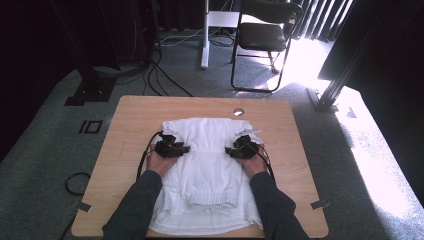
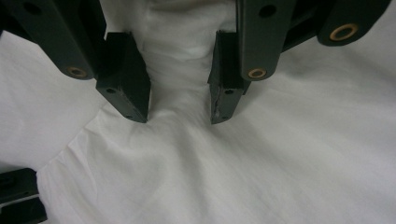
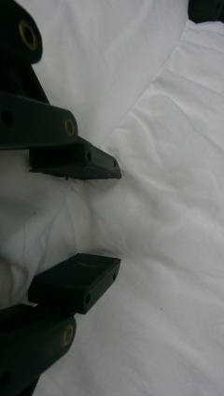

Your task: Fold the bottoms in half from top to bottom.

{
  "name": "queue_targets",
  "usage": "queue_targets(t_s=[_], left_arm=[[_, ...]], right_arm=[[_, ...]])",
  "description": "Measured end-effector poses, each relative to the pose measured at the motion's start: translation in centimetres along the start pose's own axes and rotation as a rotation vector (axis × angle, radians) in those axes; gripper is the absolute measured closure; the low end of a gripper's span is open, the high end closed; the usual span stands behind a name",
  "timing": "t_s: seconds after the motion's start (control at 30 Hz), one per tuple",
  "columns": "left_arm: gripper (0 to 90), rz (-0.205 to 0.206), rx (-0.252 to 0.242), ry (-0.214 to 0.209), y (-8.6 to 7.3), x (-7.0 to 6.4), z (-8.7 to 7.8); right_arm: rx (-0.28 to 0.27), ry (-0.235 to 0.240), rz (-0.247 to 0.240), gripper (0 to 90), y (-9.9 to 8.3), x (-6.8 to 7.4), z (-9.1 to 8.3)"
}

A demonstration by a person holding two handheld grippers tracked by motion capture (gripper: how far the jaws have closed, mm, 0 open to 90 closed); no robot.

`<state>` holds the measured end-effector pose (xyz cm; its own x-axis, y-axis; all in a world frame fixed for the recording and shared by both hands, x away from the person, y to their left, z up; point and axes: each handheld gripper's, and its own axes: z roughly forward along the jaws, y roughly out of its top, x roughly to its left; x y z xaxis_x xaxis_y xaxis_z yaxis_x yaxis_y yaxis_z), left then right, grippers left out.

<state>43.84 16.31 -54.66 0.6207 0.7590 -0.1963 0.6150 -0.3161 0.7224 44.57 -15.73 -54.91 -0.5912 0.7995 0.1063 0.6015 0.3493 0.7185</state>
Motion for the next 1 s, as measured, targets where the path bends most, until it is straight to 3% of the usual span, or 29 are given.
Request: queue_targets(t_s=[0.13, 0.3, 0.37, 0.4, 0.47, 0.53, 0.6, 0.67, 0.7, 0.73, 0.8, 0.83, 1.0], left_arm=[[59.0, 0.0, -0.021, -0.029, -1.5, -1.1, -0.8], [58.0, 0.016, -0.009, -0.065, -2.7, -2.4, -2.0], [55.6, -0.021, -0.022, -0.086, -2.4, -2.0, -2.6], [53.3, -0.046, -0.038, -0.074, -2.0, -1.7, -3.1], [49.1, -0.046, -0.064, 0.006, -1.0, -0.9, -4.1], [40.6, -0.062, -0.069, 0.078, 0.1, 0.3, -4.8], [37.8, -0.078, -0.075, 0.148, 1.1, 1.7, -5.1], [34.0, -0.123, -0.053, 0.201, 1.9, 3.4, -4.7], [31.9, -0.123, -0.053, 0.201, 1.9, 3.4, -4.7], [31.9, -0.14, -0.026, 0.222, 2.4, 4.5, -4.0], [28.7, -0.151, -0.004, 0.228, 2.5, 5.4, -3.1], [28.7, -0.16, 0.004, 0.233, 2.5, 5.8, -2.7], [27.5, -0.221, 0.021, 0.226, 2.2, 7.0, -1.3]], right_arm=[[0.007, 0.018, -0.016, 50.5, -1.2, 0.7, -1.2], [0.026, 0.034, -0.028, 50.7, -2.7, 1.6, -2.7], [0.042, 0.038, -0.035, 50.8, -2.9, 1.8, -3.2], [0.036, 0.038, -0.046, 50.8, -2.9, 1.8, -3.4], [0.022, 0.044, -0.056, 49.4, -2.7, 1.6, -3.8], [0.001, 0.036, -0.048, 47.9, -2.2, 1.3, -4.4], [-0.016, 0.026, -0.043, 45.6, -1.7, 1.0, -4.8], [-0.042, 0.002, -0.027, 43.8, -1.1, 0.4, -5.2], [-0.042, 0.002, -0.027, 43.8, -1.1, 0.4, -5.2], [-0.059, -0.009, -0.01, 41.7, -0.7, -0.1, -5.4], [-0.109, -0.091, 0.073, 30.3, 0.7, -2.2, -5.5], [-0.109, -0.091, 0.073, 30.3, 0.7, -2.2, -5.5], [-0.14, -0.124, 0.212, 24.0, 2.2, -5.3, -4.5]])
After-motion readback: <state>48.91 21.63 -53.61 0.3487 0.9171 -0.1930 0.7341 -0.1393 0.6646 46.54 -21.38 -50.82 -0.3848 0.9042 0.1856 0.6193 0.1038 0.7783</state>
